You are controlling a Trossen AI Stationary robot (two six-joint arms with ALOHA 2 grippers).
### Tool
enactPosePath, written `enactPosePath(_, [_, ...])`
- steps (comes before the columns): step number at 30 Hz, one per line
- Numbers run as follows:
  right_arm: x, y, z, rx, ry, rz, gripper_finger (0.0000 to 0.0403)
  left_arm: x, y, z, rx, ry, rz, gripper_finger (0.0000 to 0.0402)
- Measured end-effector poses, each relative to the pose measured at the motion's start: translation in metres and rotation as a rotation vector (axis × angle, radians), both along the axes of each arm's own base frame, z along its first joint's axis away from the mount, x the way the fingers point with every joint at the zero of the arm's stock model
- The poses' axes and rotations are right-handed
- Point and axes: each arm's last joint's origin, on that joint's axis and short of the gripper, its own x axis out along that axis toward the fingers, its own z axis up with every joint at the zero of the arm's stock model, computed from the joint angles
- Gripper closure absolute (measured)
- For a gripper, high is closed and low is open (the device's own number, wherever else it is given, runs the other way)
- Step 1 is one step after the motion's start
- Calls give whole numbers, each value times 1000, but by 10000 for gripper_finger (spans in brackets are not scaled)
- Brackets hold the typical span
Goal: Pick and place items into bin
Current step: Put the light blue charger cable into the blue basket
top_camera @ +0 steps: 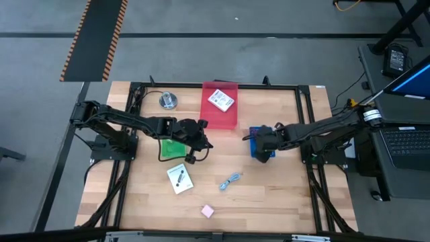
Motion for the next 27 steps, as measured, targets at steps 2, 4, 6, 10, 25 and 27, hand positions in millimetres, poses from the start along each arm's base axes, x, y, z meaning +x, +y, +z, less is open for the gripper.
enactPosePath(2, [6, 4, 11, -10, -28, 60, 317, 0, -2, 0, 5, 6, -6, 398])
enactPosePath(4, [13, 8, 22, -23, -68, 128, 317, -2, -4, -1, 13, 23, -4, 398])
enactPosePath(6, [20, 14, 33, -45, -122, 220, 318, -5, -8, 0, 37, 37, 11, 398])
enactPosePath(10, [34, 28, 45, -104, -266, 407, 318, -16, -18, 7, 96, 59, 43, 398])
enactPosePath(25, [63, 67, 12, -100, -186, 722, 312, -38, -62, 19, -4, 60, -5, 398])
enactPosePath(27, [69, 75, 10, -115, -145, 773, 303, -38, -70, 21, -4, 38, -19, 398])
